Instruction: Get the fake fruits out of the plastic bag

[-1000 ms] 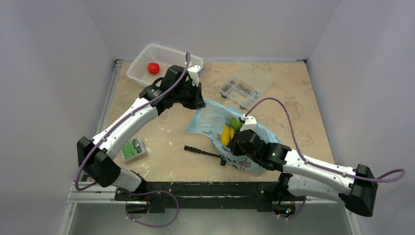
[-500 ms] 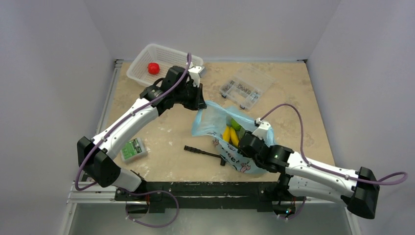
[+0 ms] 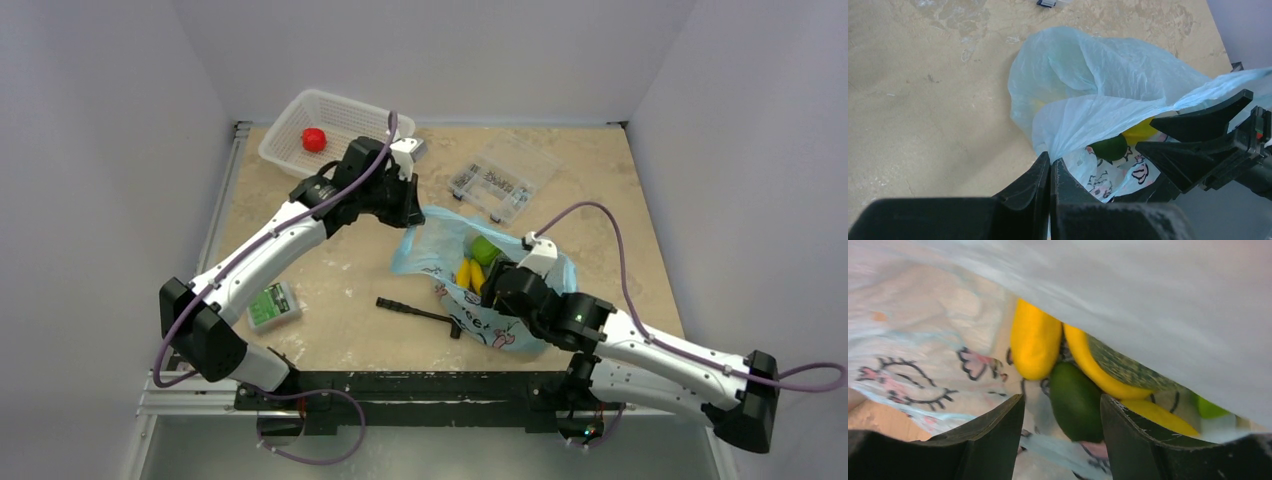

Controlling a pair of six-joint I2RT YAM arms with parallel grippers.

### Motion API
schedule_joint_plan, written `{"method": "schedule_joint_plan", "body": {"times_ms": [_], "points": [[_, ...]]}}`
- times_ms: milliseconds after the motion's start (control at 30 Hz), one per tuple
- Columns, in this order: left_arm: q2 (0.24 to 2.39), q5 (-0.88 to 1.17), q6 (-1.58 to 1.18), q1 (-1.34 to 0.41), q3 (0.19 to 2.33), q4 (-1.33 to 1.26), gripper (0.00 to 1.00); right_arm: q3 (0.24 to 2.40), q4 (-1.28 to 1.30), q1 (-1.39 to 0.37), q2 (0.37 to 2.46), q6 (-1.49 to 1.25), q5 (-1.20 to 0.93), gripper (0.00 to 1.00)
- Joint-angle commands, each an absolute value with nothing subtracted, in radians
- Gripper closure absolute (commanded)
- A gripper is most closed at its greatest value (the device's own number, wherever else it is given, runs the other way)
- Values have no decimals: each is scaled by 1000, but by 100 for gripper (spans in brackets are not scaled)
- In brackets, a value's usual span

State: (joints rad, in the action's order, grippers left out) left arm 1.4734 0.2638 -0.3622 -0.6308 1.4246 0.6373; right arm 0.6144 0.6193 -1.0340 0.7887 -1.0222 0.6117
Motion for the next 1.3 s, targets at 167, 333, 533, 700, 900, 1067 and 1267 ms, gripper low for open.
{"method": "schedule_joint_plan", "body": {"times_ms": [167,333,533,700,900,1067,1267], "points": [[1477,195,-301,-687,1431,633,100,866,401,-1028,1084,-749,800,54],[1475,183,-311,-704,1425,627,100,934,381,-961,1233,-661,852,56],[1484,198,-340,-700,1422,622,100,879,198,-869,1293,-470,775,49],[1513,195,-365,-684,1432,642,100,851,125,-805,1357,-408,735,40],[1565,262,-407,-646,1436,637,100,847,109,-784,1447,-398,689,33],[1588,250,-410,-633,1437,638,100,843,89,-772,1509,-382,696,25],[1605,250,-407,-628,1442,642,100,833,55,-762,1570,-390,668,18]]}}
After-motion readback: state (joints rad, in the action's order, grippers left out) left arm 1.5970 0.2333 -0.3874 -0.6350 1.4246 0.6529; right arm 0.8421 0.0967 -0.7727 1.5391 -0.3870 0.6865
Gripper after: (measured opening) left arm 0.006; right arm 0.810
